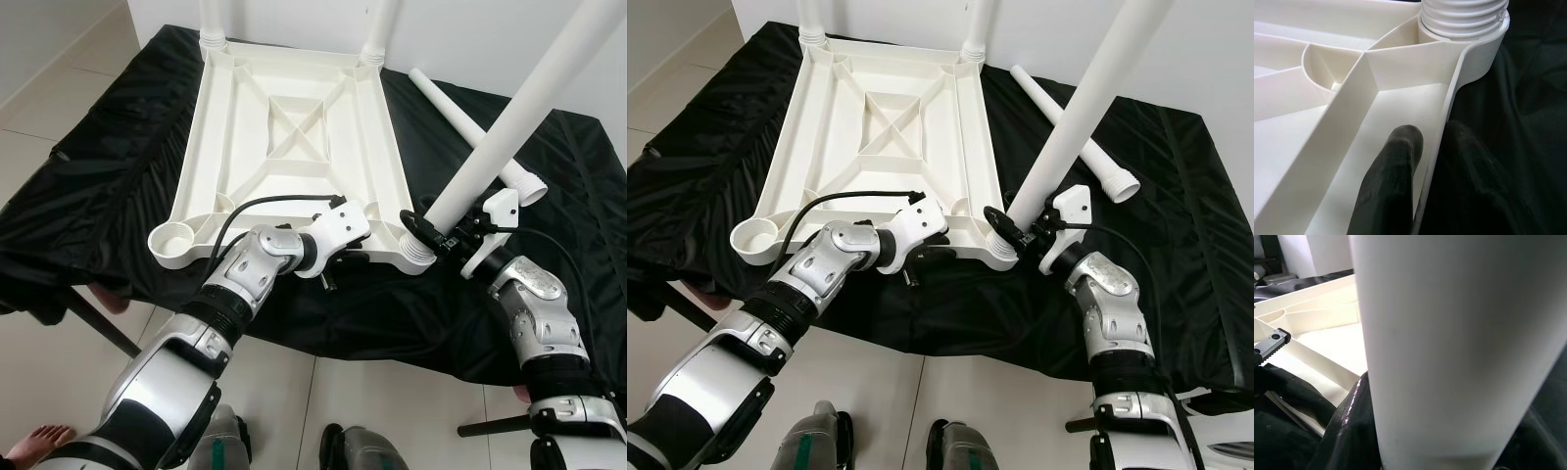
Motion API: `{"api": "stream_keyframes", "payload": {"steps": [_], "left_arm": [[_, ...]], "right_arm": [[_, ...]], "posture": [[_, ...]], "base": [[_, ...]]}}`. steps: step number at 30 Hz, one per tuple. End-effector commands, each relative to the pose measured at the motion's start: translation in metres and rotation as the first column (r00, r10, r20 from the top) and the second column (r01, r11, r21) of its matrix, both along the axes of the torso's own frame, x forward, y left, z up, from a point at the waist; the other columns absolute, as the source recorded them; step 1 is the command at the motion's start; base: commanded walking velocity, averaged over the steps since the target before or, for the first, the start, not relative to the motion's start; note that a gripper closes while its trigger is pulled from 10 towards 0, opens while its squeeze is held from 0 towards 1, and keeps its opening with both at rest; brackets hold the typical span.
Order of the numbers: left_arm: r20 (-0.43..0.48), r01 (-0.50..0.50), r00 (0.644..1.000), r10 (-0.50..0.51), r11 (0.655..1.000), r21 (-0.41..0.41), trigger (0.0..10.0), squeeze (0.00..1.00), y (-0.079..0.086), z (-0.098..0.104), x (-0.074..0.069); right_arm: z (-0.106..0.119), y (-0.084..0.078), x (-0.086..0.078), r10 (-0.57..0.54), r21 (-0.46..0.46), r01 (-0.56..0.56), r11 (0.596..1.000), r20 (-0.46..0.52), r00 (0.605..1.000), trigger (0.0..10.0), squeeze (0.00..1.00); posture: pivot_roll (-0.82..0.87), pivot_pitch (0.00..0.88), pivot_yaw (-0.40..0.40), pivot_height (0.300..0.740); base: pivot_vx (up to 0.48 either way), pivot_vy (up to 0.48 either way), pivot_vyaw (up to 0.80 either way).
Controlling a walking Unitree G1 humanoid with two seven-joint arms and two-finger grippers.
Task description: Building children table
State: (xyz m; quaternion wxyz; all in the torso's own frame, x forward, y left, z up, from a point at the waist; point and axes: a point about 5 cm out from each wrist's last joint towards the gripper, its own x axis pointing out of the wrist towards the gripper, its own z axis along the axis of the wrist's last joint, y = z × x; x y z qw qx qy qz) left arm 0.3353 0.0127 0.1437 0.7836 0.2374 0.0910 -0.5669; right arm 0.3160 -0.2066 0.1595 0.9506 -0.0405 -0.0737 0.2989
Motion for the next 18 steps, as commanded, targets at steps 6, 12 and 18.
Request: {"api": "stream_keyframes", "payload": {"steps": [6, 12, 18], "left_arm": [[0.020, 0.038, 0.999, -0.038, 0.999, 0.011, 10.0, 0.00, -0.003, 0.004, 0.000], [0.020, 0.041, 0.999, -0.042, 0.999, 0.013, 10.0, 0.00, -0.003, 0.004, -0.001], [0.019, 0.044, 0.999, -0.044, 0.999, 0.015, 10.0, 0.00, -0.003, 0.003, -0.002]], "right_arm": [[0.002, 0.004, -0.002, -0.170, 0.051, 0.168, 0.984, 0.029, 0.985, 10.0, 0.00], [0.001, 0.014, -0.005, -0.297, 0.099, 0.291, 0.952, 0.046, 0.954, 10.0, 0.00], [0.001, 0.022, -0.008, -0.391, 0.148, 0.382, 0.912, 0.031, 0.920, 10.0, 0.00]], "posture": [[0.00, 0.064, -0.063, 0.740], [0.00, 0.059, -0.060, 0.740], [0.00, 0.057, -0.061, 0.740]], "base": [[0.000, 0.000, 0.00], [0.000, 0.000, 0.00], [0.000, 0.000, 0.00]]}}
